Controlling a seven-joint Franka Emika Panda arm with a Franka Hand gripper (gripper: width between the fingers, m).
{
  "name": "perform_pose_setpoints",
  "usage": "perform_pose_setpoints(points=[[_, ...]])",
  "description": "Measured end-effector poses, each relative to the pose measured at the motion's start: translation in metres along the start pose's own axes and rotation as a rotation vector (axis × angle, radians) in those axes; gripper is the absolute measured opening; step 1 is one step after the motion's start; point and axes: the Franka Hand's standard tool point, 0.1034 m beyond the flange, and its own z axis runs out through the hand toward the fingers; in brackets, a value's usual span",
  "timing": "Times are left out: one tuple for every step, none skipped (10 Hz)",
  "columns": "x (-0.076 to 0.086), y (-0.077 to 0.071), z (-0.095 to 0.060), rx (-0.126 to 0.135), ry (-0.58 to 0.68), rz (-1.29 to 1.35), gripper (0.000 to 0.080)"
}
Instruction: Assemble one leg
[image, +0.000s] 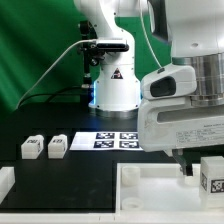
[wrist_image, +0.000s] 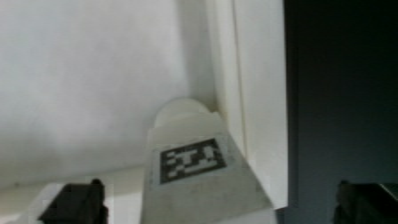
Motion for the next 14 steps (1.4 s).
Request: perform_pose_setpoints(points=[[-0.0002,-0.0009,0.0001,0.002,0.000,0.043,0.0537],[-0.0002,-0.0007,0.0001,0.002,0.000,0.038,0.0402],[-0.0004,-0.0016,0.0002,0.006,-0.001,0.140,0.0402],[-0.0004,-0.0013,0.0003,0.007,-0.002,0.236,0.0310],[-0.0003,-0.0005,0.0004,0.006,-0.002,0.270,0.0310],[0.0005,0.0011,0.0001,0.024,-0.005,0.421,0.0310],[0.0012,0.0017,0.0002,0.037,-0.006,0.579,0.0307],[0.0010,0.0020,0.0016,0.053,-0.004,0.750,0.0307],[0.0013,0.0020,0.0020,0.076,-0.007,0.902,0.0306],[0.0020,0.0023,0.0022,0.107,-0.008,1.045,0.0306],[0.0013,0.0012,0.0031,0.134,-0.017,1.211,0.0306],[0.0018,0.0011,0.0034,0.145,-0.023,1.293,0.0305],[0.0018,0.0013,0.0035,0.148,-0.017,1.300,0.0305],[0.0014,0.0006,0.0041,0.148,-0.019,1.302,0.0305]])
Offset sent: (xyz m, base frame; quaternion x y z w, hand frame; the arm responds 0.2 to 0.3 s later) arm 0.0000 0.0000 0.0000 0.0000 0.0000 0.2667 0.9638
